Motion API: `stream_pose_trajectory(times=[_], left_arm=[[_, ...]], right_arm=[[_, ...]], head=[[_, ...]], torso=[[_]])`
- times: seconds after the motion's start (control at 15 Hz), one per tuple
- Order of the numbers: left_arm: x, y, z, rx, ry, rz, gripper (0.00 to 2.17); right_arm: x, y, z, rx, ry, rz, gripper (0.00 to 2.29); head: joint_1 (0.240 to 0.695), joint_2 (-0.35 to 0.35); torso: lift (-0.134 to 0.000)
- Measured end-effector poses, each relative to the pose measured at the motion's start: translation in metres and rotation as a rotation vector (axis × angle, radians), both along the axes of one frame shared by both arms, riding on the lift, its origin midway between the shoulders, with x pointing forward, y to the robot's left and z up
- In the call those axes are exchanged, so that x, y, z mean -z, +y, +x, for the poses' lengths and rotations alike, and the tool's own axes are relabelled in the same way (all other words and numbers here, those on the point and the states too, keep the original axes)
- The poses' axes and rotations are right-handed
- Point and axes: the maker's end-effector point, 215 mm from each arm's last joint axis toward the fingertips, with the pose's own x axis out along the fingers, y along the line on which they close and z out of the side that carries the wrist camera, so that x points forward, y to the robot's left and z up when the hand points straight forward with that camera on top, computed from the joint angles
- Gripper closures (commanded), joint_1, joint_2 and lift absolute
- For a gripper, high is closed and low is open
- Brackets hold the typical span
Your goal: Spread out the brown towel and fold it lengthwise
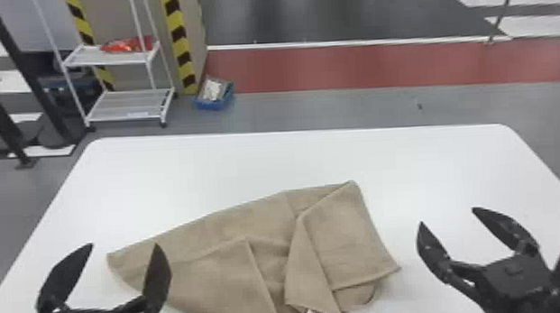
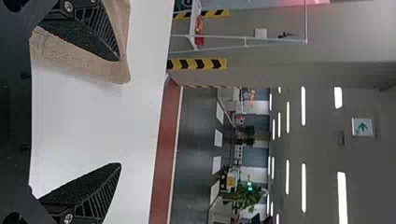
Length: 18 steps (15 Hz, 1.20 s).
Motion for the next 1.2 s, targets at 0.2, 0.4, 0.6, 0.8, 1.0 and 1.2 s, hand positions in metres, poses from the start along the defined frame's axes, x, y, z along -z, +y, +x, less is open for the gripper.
stream_pose_trajectory(times=[0.2, 0.4, 0.6, 0.8, 1.0, 1.2], left_arm=[[0.003, 0.002, 0.0, -0.003, 0.008, 0.001, 0.05], [0.007, 0.003, -0.001, -0.006, 0.018, -0.004, 0.05], [0.01, 0.004, -0.001, -0.008, 0.022, -0.004, 0.05], [0.01, 0.002, -0.001, -0.005, 0.023, -0.005, 0.05], [0.011, 0.001, -0.002, -0.002, 0.026, -0.004, 0.05], [0.012, 0.001, -0.004, -0.002, 0.03, -0.003, 0.05]], right_arm=[[-0.001, 0.032, -0.006, -0.22, 0.055, -0.076, 0.09], [-0.01, 0.038, -0.014, -0.421, 0.139, -0.139, 0.09], [-0.041, 0.019, -0.011, -0.542, 0.174, -0.236, 0.1], [-0.061, 0.011, -0.006, -0.67, 0.22, -0.39, 0.17], [-0.05, 0.013, -0.007, -0.751, 0.295, -0.557, 0.22], [-0.019, 0.006, -0.009, -0.776, 0.38, -0.685, 0.29]], head=[[0.695, 0.067], [0.695, 0.086], [0.695, 0.06], [0.695, 0.044], [0.695, 0.043], [0.695, 0.037]], torso=[[-0.124], [-0.124], [-0.124], [-0.124], [-0.124], [-0.124]])
